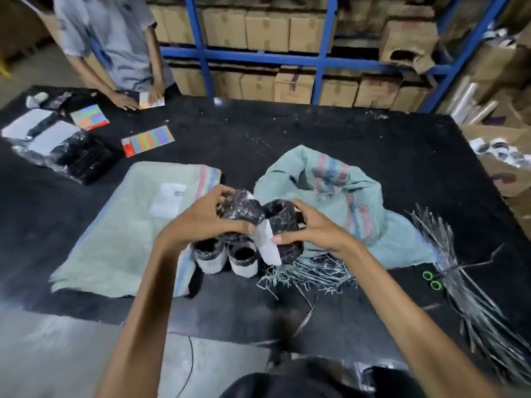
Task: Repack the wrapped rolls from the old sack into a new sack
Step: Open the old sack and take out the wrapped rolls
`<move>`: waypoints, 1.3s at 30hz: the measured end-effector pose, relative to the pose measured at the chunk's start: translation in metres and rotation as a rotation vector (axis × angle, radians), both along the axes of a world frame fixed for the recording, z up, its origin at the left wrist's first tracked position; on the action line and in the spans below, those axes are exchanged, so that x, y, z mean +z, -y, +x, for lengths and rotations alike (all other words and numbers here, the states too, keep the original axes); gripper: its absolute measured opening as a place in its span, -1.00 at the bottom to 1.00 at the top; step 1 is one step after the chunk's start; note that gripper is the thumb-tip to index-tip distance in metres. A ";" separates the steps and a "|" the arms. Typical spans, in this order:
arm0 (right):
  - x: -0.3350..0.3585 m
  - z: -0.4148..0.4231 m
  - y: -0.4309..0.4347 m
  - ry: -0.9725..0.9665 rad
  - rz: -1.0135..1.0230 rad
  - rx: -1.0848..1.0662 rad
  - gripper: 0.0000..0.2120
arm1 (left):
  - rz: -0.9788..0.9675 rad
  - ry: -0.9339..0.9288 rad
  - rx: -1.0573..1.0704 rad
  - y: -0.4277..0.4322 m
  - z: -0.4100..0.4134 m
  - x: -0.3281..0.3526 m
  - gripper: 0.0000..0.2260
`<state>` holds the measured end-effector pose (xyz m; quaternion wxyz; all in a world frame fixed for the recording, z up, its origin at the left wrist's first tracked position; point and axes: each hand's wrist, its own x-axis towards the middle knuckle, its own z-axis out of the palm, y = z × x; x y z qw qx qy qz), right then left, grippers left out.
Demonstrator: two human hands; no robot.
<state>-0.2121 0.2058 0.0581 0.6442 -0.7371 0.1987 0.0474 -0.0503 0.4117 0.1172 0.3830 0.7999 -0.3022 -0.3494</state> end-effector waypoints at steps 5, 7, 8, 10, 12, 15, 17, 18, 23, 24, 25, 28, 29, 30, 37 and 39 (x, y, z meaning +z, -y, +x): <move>-0.073 -0.025 -0.090 -0.194 -0.195 0.169 -0.11 | 0.282 -0.019 -0.035 -0.090 -0.037 -0.067 -0.33; -0.106 -0.031 -0.120 -0.220 -0.258 0.159 -0.11 | 0.340 0.033 -0.008 -0.112 -0.046 -0.108 -0.29; -0.123 -0.034 -0.130 -0.222 -0.308 0.134 -0.14 | 0.370 0.080 0.001 -0.118 -0.050 -0.128 -0.24; -0.150 -0.037 -0.147 -0.212 -0.403 0.065 -0.16 | 0.415 0.172 0.037 -0.128 -0.055 -0.163 -0.16; -0.166 -0.037 -0.157 -0.216 -0.454 -0.007 -0.16 | 0.437 0.249 0.099 -0.130 -0.057 -0.190 -0.11; -0.174 -0.034 -0.166 -0.236 -0.516 -0.124 -0.14 | 0.447 0.353 0.209 -0.128 -0.057 -0.209 -0.06; -0.179 -0.030 -0.169 -0.229 -0.513 -0.212 -0.12 | 0.469 0.381 0.273 -0.124 -0.056 -0.215 -0.05; -0.181 -0.027 -0.171 -0.212 -0.505 -0.251 -0.12 | 0.482 0.404 0.277 -0.122 -0.054 -0.217 -0.04; -0.199 -0.017 -0.176 -0.158 -0.502 -0.309 -0.10 | 0.561 0.536 0.160 -0.110 -0.052 -0.248 -0.02; -0.203 -0.016 -0.175 -0.172 -0.502 -0.311 -0.09 | 0.577 0.553 0.147 -0.110 -0.051 -0.255 -0.01; -0.207 -0.016 -0.174 -0.183 -0.495 -0.307 -0.09 | 0.585 0.564 0.137 -0.111 -0.050 -0.263 0.00; -0.210 -0.018 -0.165 -0.195 -0.461 -0.254 -0.04 | 0.535 0.588 0.150 -0.113 -0.048 -0.274 0.03; -0.210 -0.021 -0.161 -0.201 -0.450 -0.231 -0.03 | 0.503 0.585 0.168 -0.113 -0.048 -0.276 0.03; -0.207 -0.023 -0.157 -0.190 -0.444 -0.214 -0.05 | 0.485 0.576 0.180 -0.113 -0.047 -0.277 0.05; -0.125 -0.045 -0.090 -0.040 -0.499 -0.378 -0.72 | 0.754 0.395 0.011 -0.077 -0.039 -0.183 -0.32; -0.096 -0.046 -0.052 0.055 -0.595 -0.532 -0.82 | 0.654 0.382 -0.042 -0.053 -0.035 -0.137 -0.62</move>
